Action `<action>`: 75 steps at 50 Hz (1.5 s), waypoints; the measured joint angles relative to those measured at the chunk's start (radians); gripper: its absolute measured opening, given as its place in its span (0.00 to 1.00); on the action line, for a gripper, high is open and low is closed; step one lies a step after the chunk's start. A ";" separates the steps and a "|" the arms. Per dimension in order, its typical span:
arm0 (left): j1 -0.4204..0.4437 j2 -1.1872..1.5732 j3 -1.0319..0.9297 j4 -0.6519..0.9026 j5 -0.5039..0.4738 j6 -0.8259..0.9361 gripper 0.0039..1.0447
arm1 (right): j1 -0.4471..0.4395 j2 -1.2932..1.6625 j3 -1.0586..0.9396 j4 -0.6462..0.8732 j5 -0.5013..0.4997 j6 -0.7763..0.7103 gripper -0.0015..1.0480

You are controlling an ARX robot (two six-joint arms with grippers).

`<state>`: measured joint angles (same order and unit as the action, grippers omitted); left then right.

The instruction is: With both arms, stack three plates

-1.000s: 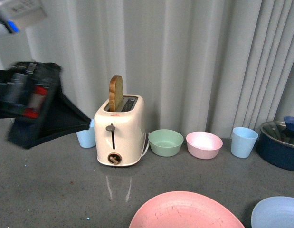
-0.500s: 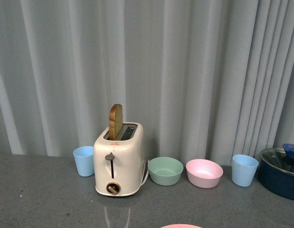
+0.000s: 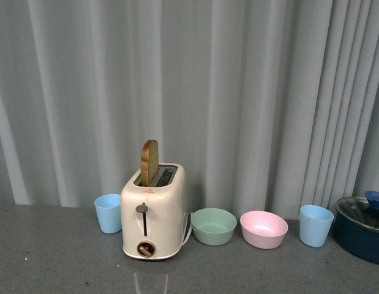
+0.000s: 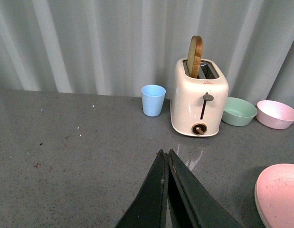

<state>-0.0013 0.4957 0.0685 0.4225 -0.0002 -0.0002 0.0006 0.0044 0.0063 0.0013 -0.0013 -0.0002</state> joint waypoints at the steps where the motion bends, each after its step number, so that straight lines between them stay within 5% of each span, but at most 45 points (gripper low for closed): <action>1: 0.000 -0.008 -0.003 -0.006 0.000 0.000 0.03 | 0.000 0.000 0.000 0.000 0.000 0.000 0.93; 46: 0.000 -0.323 -0.041 -0.247 0.000 -0.001 0.03 | 0.000 0.000 0.000 0.000 0.000 0.000 0.93; 51: 0.000 -0.455 -0.041 -0.411 0.000 -0.001 0.03 | 0.000 0.000 0.000 0.000 0.000 0.000 0.93; 71: 0.000 -0.492 -0.041 -0.422 0.000 -0.001 0.03 | 0.000 0.000 0.000 0.000 0.000 0.000 0.93; 75: 0.000 -0.492 -0.041 -0.422 0.000 -0.002 0.16 | 0.000 0.000 0.000 0.000 0.000 0.000 0.93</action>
<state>-0.0013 0.0040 0.0277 0.0006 0.0002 -0.0017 0.0006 0.0044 0.0063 0.0013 -0.0013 -0.0002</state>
